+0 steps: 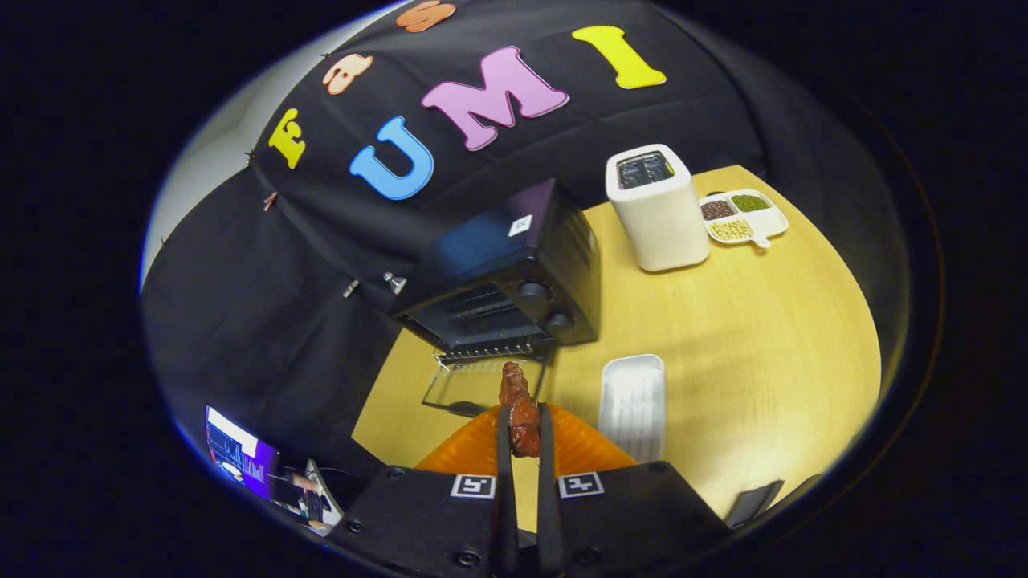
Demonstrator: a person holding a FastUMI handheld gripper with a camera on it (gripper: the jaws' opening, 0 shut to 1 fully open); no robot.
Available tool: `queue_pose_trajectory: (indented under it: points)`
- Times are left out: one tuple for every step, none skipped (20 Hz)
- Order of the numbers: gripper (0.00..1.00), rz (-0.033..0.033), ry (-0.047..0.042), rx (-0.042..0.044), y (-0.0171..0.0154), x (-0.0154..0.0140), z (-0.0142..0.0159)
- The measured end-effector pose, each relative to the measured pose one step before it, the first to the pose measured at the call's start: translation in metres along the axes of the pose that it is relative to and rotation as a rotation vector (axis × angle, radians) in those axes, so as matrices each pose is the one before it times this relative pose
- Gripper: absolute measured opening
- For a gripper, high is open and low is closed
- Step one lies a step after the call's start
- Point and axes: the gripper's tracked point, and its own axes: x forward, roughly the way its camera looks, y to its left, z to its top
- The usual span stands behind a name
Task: Open the toaster oven, put the food inside, and close the toaster oven door.
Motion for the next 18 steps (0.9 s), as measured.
queue_pose_trajectory:
  points:
    - [0.14, 0.00932, -0.02130, -0.00828, 0.01730, 0.00428, -0.00160]
    - [0.13, 0.01147, -0.01553, -0.01269, 0.01644, 0.00581, -0.00230]
    - [0.14, 0.00756, -0.01586, -0.00983, 0.01547, 0.00678, -0.00299]
    - [0.14, 0.00570, -0.01105, -0.01127, 0.01398, 0.00938, -0.00248]
    - [0.13, 0.00361, -0.00879, -0.00752, 0.01192, 0.01153, -0.00304]
    - [0.14, 0.00283, -0.00857, -0.00100, 0.01019, 0.01265, -0.00299]
    - [0.14, 0.00489, -0.00571, 0.00232, 0.00940, 0.01216, -0.00320]
    - [0.13, 0.00124, -0.00713, 0.01057, 0.00679, 0.01378, -0.00251]
    - [0.13, -0.00107, -0.00417, 0.01507, 0.00542, 0.01305, -0.00275]
    - [0.14, -0.00204, -0.00852, 0.01309, 0.00449, 0.01124, -0.00060]
    - [0.13, -0.00528, -0.01270, 0.01017, 0.00206, 0.01056, 0.00067]
    - [0.14, -0.00686, -0.01155, 0.00387, 0.00063, 0.01052, 0.00120]
    - [0.14, -0.00876, -0.01083, 0.00301, -0.00125, 0.00985, 0.00222]
    - [0.14, -0.00947, -0.01535, 0.00664, -0.00132, 0.01101, 0.00241]
    - [0.13, -0.00943, -0.01583, 0.00839, -0.00202, 0.01062, 0.00244]
    - [0.13, -0.00801, -0.01797, 0.00471, -0.00225, 0.01064, 0.00377]
    - [0.14, -0.01127, -0.01227, 0.00056, -0.00349, 0.01009, 0.00254]
    - [0.13, -0.01544, -0.01065, -0.00180, -0.00529, 0.00915, 0.00170]
